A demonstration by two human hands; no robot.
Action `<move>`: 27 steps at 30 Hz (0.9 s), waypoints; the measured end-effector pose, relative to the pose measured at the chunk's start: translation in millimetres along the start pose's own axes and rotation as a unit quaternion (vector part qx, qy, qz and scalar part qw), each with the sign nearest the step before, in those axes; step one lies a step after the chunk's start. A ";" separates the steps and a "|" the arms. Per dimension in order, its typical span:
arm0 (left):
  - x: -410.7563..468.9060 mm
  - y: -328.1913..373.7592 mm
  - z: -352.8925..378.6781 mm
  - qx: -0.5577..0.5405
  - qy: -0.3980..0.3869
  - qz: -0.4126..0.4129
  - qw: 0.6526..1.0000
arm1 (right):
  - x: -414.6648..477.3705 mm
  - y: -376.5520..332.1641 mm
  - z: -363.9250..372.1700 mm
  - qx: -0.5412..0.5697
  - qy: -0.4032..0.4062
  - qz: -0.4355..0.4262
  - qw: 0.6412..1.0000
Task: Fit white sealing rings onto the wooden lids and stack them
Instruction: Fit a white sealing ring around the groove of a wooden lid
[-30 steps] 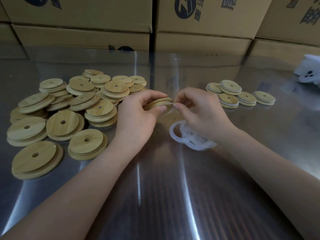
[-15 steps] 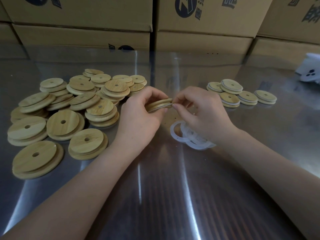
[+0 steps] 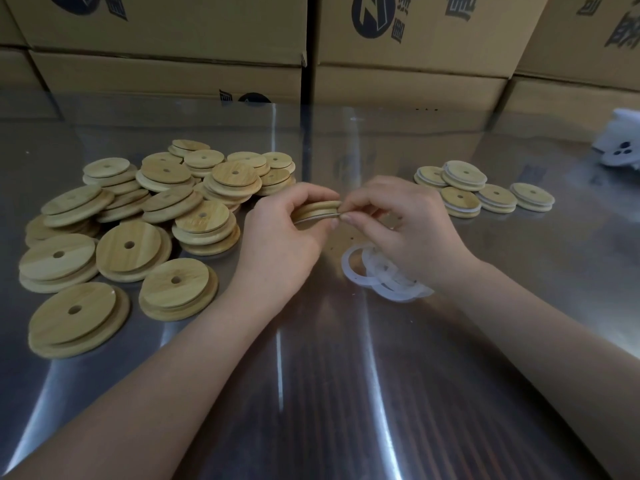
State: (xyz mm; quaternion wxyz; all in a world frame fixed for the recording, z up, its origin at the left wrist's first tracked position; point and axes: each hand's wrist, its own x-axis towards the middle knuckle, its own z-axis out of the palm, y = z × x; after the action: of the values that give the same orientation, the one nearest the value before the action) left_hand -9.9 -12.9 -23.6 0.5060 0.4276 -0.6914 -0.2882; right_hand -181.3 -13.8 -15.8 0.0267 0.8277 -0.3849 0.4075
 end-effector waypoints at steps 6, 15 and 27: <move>1.4 -2.3 -0.2 -0.104 0.017 -0.055 0.993 | -2.5 3.5 3.2 0.129 0.003 0.164 0.978; 0.7 -2.6 0.8 -0.152 -0.002 -0.107 0.983 | -2.8 0.6 6.1 0.184 0.011 0.191 0.964; 3.6 0.0 -0.3 -0.155 -0.001 -0.110 0.982 | -1.4 -0.5 4.3 0.153 0.019 0.190 0.970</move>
State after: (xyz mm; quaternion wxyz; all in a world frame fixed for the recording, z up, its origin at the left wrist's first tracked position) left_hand -10.1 -16.0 -21.9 0.5303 0.4174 -0.5879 -0.4460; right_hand -178.7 -14.1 -19.5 -0.1707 0.7256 -0.4681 0.4746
